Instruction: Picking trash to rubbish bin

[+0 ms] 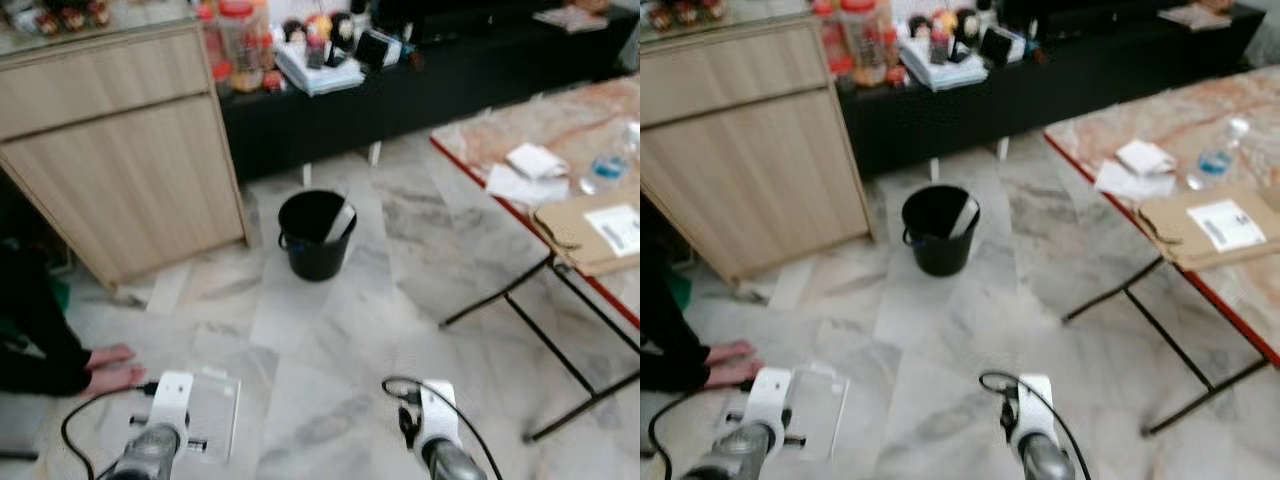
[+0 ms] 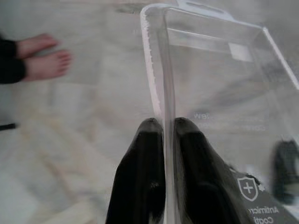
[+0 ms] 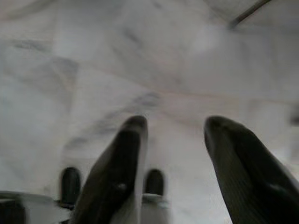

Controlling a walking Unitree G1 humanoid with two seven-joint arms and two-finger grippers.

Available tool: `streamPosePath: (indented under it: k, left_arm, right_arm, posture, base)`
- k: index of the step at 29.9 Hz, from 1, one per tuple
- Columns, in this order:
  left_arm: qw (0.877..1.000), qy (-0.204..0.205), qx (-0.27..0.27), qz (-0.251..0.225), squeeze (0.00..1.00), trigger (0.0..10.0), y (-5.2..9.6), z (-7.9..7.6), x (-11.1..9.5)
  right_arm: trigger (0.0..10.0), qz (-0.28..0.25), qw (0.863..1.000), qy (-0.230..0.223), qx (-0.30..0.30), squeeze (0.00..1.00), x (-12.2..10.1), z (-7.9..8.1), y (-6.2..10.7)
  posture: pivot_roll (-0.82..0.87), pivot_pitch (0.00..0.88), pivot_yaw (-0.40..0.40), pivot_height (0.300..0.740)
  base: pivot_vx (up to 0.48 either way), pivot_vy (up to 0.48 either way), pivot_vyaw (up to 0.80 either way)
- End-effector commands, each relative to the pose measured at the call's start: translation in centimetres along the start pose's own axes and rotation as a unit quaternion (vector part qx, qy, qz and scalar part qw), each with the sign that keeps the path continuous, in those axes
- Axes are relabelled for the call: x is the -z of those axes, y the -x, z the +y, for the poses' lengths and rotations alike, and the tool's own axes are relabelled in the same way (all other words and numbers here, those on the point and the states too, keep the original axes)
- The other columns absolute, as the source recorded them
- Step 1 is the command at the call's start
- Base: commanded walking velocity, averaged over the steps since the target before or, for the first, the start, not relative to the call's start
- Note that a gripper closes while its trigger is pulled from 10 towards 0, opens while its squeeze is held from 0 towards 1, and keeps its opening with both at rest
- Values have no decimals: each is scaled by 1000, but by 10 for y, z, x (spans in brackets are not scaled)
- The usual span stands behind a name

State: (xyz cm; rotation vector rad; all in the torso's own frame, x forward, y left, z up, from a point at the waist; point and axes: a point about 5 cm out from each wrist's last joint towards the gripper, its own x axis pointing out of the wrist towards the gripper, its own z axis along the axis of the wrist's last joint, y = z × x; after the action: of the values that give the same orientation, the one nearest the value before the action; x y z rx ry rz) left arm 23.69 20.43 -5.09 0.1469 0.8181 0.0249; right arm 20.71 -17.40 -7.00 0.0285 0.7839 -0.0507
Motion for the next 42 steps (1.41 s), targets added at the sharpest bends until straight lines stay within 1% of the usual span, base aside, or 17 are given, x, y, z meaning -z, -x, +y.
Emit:
streamPosePath:
  k: [1, 7, 10, 14, 20, 24, 42]
  left_arm:
    - [1000, -7, -15, 6, 0, 10000, 1, 13, 4]
    - [1000, -8, -15, 7, 0, 10000, 2, 13, 4]
    - [1000, -7, -15, 7, 0, 10000, 2, 13, 4]
    - [1000, -6, -15, 6, 0, 10000, 1, 12, 4]
    - [1000, -6, -14, 6, 0, 10000, 1, 12, 4]
    - [1000, -6, -15, 7, 0, 10000, 1, 12, 4]
    - [1000, -6, -14, 6, 0, 10000, 1, 11, 4]
  right_arm:
    - [10000, -3, 1000, -5, -10, 0, -2, 9, -1]
    - [10000, -7, 1000, 12, -14, 0, -2, 10, -1]
    - [10000, -9, 1000, 25, -16, 0, -3, 11, -1]
    - [10000, -9, 999, 24, -19, 0, -3, 11, -1]
    - [10000, -10, 999, 23, -22, 0, -4, 13, -1]
    - [10000, -11, 1000, 13, -24, 0, -4, 13, -1]
    - [10000, -13, 1000, -1, -19, 0, -6, 12, -2]
  posture:
    - [138, 141, -15, 740]
    - [139, 141, -15, 740]
    - [139, 141, -15, 740]
    - [140, 141, -18, 740]
    - [139, 139, -18, 740]
    - [140, 139, -19, 740]
    - [141, 140, -19, 740]
  base:
    - [322, 0, 0]
    - [323, 0, 0]
    - [322, 0, 706]
    - [322, 0, 800]
    - [323, 0, 515]
    - [323, 0, 0]
    - [322, 0, -28]
